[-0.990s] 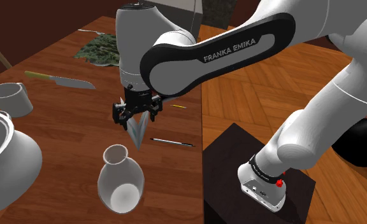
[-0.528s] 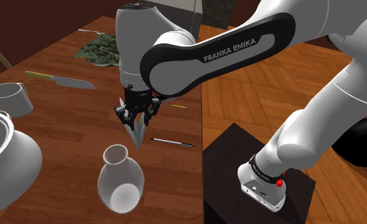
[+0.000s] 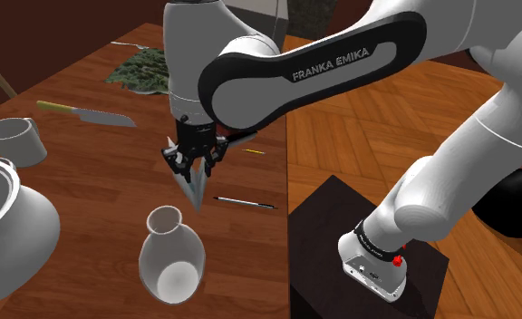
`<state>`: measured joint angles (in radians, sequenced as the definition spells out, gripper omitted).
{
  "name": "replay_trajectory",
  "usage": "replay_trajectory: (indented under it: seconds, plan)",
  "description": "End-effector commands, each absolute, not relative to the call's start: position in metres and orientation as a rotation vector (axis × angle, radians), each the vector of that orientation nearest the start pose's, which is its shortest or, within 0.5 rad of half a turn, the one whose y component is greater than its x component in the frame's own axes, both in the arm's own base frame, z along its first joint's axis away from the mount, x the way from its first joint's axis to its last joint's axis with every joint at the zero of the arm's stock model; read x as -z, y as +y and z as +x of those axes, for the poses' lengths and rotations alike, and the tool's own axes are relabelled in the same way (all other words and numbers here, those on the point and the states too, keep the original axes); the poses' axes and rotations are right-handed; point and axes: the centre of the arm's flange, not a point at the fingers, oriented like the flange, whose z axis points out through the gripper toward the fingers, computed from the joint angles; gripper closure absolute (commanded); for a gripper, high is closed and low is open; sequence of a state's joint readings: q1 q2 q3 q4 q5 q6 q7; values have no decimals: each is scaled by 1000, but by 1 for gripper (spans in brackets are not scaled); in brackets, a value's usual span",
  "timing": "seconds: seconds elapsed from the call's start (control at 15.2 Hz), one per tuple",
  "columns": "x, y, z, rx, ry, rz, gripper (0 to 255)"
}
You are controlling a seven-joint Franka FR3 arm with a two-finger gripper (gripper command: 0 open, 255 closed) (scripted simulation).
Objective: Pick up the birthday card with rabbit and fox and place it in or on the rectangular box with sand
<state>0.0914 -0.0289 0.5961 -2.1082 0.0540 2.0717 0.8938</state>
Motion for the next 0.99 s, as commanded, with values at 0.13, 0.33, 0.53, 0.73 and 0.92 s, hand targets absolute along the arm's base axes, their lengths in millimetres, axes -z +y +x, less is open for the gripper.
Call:
replay_trajectory:
  seconds: [0.13,0.33,0.53,0.73,0.92]
  plan:
    - [-447,343,412,-48,363,-3107,255]
    - [-463,343,412,-48,363,-3107,255]
    - [-478,343,412,-48,363,-3107,255]
    - [-494,343,412,-48,363,-3107,255]
    - [-510,343,412,-48,363,-3107,255]
